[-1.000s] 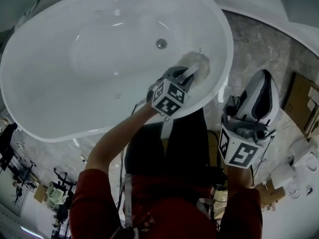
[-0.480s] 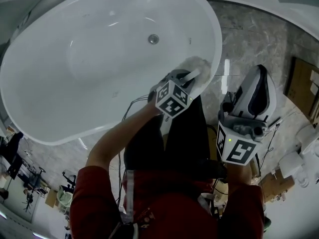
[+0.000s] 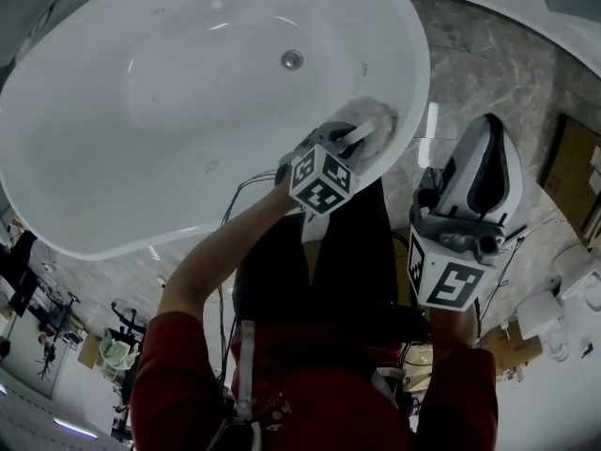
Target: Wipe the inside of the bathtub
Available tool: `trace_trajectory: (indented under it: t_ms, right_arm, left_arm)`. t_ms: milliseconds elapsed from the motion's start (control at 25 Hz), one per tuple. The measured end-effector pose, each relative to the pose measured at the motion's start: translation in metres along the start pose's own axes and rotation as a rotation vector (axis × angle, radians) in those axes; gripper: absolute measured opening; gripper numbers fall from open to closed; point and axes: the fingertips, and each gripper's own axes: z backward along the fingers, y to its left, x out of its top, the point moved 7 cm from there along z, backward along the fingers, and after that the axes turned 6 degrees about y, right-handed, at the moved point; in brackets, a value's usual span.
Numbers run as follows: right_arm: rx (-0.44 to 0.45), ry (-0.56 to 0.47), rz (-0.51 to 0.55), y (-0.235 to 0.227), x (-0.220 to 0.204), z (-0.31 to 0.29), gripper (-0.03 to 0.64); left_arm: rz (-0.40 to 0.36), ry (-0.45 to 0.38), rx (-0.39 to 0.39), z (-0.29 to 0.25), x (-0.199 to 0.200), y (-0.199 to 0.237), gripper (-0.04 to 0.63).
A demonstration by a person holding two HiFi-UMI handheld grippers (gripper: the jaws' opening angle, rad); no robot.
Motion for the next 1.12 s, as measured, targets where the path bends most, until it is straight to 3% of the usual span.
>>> trace_trajectory:
  t_ms: [640,1120]
  right_arm:
    - [0.189,0.047,0.007,0.045,-0.073,-0.077,0.011]
    - [0.303,0.097,-0.010,0.084,-0.123,-0.116,0.011]
  left_arm:
    - [0.084,0.045,0.089,-0.085,-0.050,0.072,0.094]
    - [0.161,0.143,0.166,-0.168,-0.114,0.151,0.094]
